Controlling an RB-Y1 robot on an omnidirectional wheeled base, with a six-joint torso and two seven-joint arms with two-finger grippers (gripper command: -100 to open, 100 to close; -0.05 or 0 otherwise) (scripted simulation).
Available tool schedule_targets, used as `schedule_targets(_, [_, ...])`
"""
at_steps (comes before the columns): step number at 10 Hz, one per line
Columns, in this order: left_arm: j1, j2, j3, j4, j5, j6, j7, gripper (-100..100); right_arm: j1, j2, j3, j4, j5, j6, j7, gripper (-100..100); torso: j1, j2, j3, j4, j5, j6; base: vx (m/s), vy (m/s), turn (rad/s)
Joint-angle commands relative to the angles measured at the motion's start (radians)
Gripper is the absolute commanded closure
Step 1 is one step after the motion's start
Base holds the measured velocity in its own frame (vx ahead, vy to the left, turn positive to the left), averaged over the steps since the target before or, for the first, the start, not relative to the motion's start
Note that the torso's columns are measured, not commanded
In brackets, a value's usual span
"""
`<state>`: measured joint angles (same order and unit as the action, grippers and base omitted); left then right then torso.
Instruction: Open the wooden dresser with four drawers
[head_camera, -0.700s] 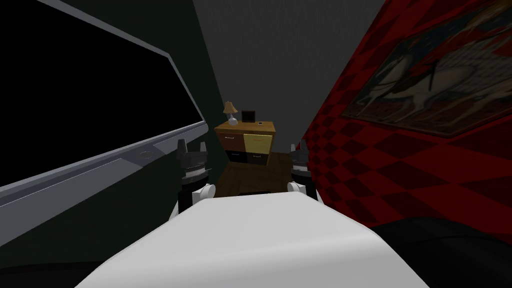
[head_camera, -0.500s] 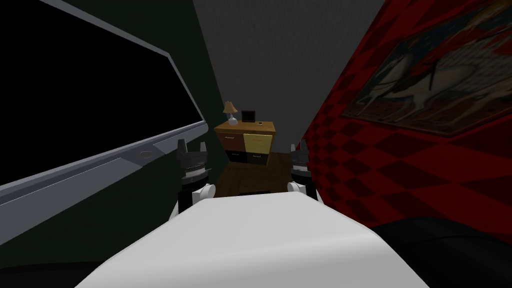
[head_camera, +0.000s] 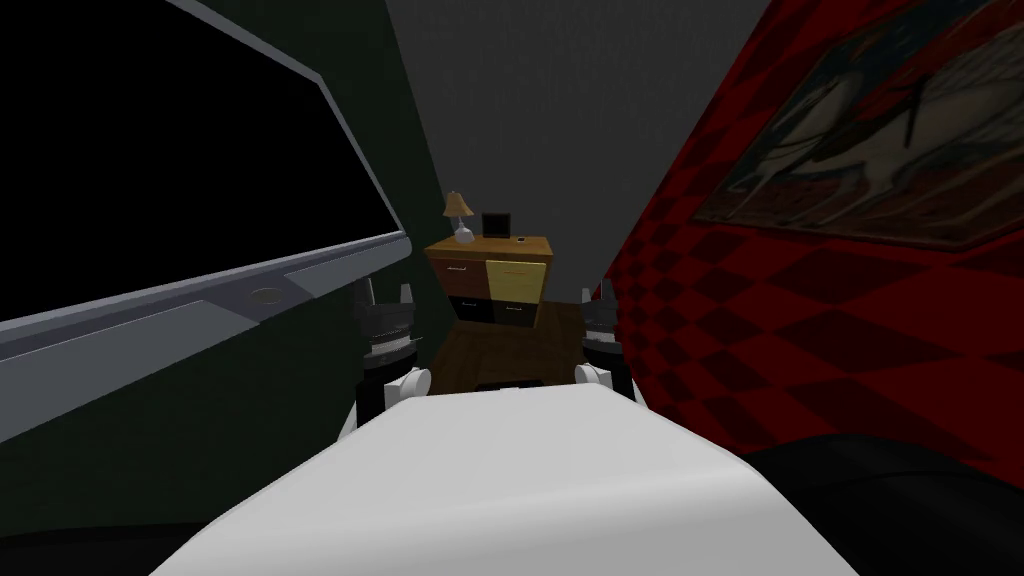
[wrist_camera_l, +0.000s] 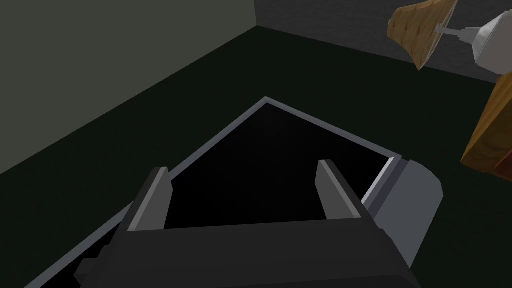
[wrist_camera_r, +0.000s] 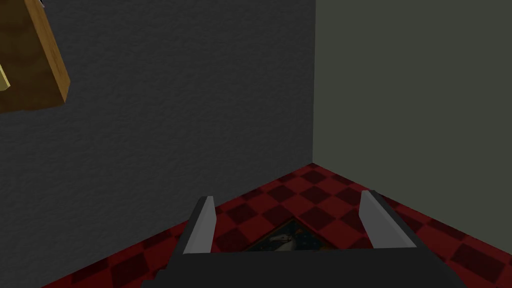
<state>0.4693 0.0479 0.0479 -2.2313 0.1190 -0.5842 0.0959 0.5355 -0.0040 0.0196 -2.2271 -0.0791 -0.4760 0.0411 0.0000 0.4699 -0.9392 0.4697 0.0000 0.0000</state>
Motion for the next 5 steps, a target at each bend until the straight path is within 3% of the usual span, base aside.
schedule_targets(1, [0.0, 0.0, 0.0, 0.0, 0.0, 0.0, 0.0, 0, 0.0, 0.0, 0.0, 0.0, 0.0, 0.0, 0.0, 0, 0.0, 0.074, -0.148, 0.074, 0.0, 0.0, 0.0, 0.0, 0.0])
schedule_targets(2, [0.0, 0.0, 0.0, 0.0, 0.0, 0.0, 0.0, 0, 0.0, 0.0, 0.0, 0.0, 0.0, 0.0, 0.0, 0, 0.0, 0.148, -0.295, 0.148, 0.0, 0.0, 0.0, 0.0, 0.0])
schedule_targets(3, [-0.009, 0.032, -0.003, 0.018, -0.002, 0.007, -0.001, -100, 0.0, 0.0, 0.0, 0.0, 0.0, 0.0, 0.0, 0, 0.0, 0.221, -0.443, 0.221, 0.0, 0.0, 0.04, -0.016, -0.044])
schedule_targets(5, [-0.028, 0.062, -0.008, 0.058, -0.007, 0.022, -0.002, -100, 0.0, 0.0, 0.0, 0.0, 0.0, 0.0, 0.0, 0, -0.001, 0.26, -0.534, 0.263, 0.0, 0.0, 0.111, -0.047, -0.048])
